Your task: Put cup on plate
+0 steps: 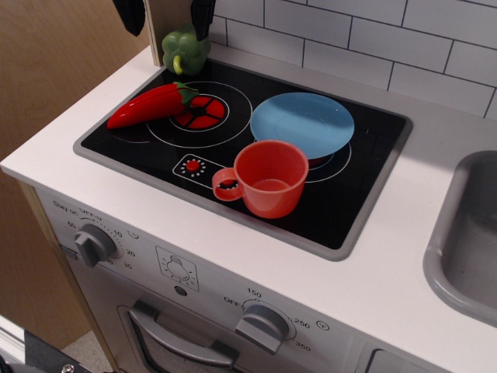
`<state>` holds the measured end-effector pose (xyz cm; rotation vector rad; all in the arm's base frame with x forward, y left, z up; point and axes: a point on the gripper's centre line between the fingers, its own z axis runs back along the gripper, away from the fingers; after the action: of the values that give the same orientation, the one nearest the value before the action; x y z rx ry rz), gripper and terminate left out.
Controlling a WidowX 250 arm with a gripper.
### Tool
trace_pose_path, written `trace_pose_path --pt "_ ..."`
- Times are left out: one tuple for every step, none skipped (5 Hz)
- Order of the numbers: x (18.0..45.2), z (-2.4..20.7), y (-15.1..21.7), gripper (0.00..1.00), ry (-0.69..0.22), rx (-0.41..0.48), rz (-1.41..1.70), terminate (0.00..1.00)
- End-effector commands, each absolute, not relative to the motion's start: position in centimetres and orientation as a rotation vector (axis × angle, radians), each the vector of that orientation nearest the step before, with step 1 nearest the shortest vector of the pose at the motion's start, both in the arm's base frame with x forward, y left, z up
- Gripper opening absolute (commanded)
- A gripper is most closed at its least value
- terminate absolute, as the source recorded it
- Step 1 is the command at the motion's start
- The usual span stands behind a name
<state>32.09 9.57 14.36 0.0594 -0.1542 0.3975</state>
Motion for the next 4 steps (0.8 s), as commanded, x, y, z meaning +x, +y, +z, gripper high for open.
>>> trace_pose_path --pt "32.1 14.4 9.6 1.0 -0.154 0.059 0.397 0.0" --pt "31.6 13.6 8.1 1.0 -0.094 0.058 0.243 0.0" --pt "30.8 12.9 6.9 1.0 -0.06 0.048 0.003 0.0" --pt "29.4 12.6 6.0 1.0 -0.045 0.001 -0.24 0.0"
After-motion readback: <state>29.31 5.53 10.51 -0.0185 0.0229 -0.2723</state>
